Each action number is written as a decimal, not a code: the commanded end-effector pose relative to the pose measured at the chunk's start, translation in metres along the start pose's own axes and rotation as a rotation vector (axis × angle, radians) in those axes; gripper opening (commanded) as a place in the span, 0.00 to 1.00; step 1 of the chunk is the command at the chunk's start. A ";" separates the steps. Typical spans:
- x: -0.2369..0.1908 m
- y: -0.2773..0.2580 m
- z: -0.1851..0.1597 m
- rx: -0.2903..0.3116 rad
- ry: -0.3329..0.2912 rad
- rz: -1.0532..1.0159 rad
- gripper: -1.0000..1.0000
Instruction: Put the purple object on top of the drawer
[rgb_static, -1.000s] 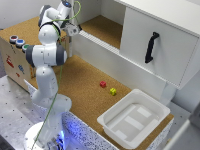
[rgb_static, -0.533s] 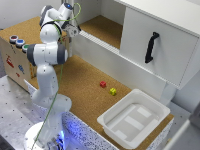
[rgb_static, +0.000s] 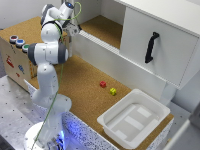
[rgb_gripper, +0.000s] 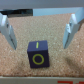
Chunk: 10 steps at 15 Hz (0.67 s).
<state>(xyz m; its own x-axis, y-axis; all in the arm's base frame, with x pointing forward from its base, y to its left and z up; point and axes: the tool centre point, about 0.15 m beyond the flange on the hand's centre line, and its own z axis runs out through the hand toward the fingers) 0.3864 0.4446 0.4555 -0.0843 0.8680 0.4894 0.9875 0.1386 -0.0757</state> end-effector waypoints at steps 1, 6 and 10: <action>0.009 0.008 -0.024 -0.027 -0.179 0.049 1.00; -0.003 0.002 -0.065 -0.191 -0.315 0.122 1.00; -0.017 -0.008 -0.081 -0.224 -0.437 0.175 1.00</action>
<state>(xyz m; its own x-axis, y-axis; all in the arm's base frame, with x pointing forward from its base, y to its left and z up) 0.3969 0.4043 0.4932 0.0160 0.9633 0.2681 0.9982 -0.0311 0.0519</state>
